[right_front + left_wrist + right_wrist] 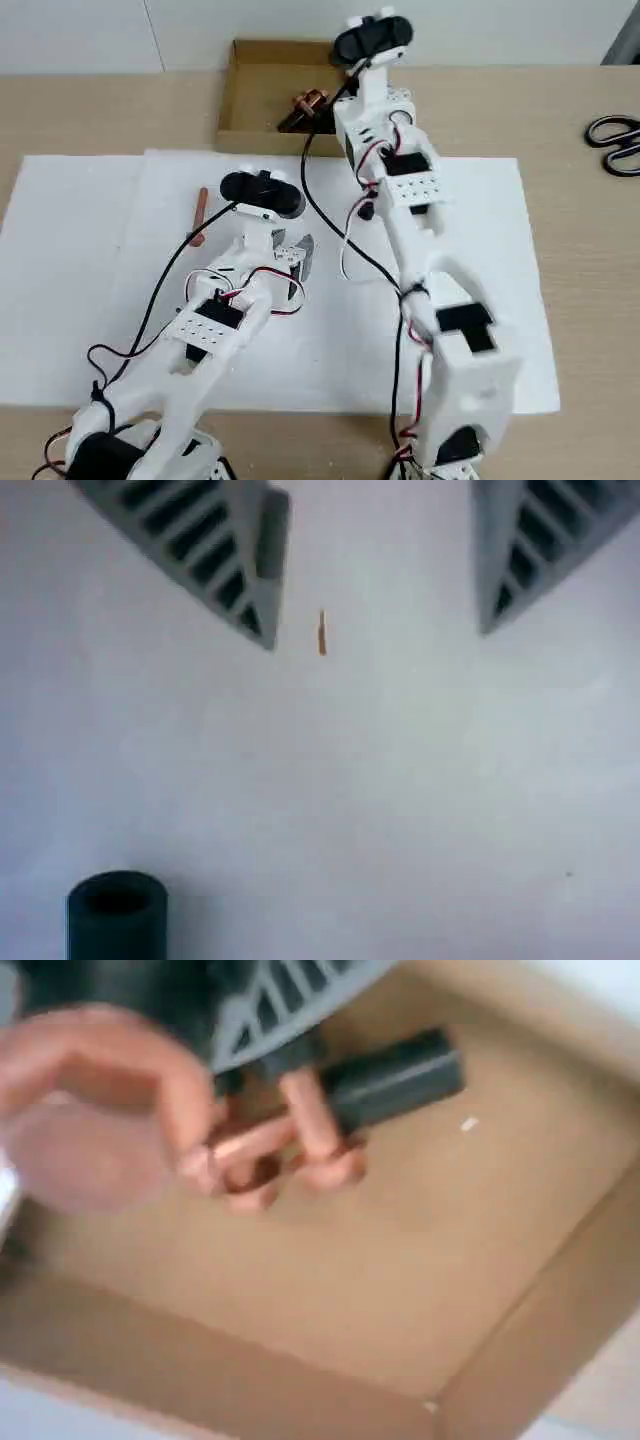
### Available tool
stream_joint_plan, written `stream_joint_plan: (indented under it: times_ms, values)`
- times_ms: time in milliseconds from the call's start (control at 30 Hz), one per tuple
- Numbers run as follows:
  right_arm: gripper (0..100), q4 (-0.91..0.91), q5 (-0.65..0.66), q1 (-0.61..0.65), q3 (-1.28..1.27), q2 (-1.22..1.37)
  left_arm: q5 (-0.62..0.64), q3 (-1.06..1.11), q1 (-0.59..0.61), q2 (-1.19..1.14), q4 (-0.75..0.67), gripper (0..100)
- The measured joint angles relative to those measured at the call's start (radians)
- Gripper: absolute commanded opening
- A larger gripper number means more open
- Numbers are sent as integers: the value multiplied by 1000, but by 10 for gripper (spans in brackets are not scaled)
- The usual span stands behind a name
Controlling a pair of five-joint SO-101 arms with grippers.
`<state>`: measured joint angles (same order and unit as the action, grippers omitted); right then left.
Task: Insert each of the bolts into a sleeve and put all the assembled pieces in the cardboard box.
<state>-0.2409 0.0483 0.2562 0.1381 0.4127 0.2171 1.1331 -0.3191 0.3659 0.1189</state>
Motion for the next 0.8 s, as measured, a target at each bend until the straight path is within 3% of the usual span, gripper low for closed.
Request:
stream_joint_plan:
  times_ms: [400,667,800]
  values:
    - [12,15,5,23,374,404,0,0,0,0,0,126]
    - [265,18,5,25,397,439,0,0,0,0,0,126]
    - [273,28,3,26,428,437,0,0,0,0,0,126]
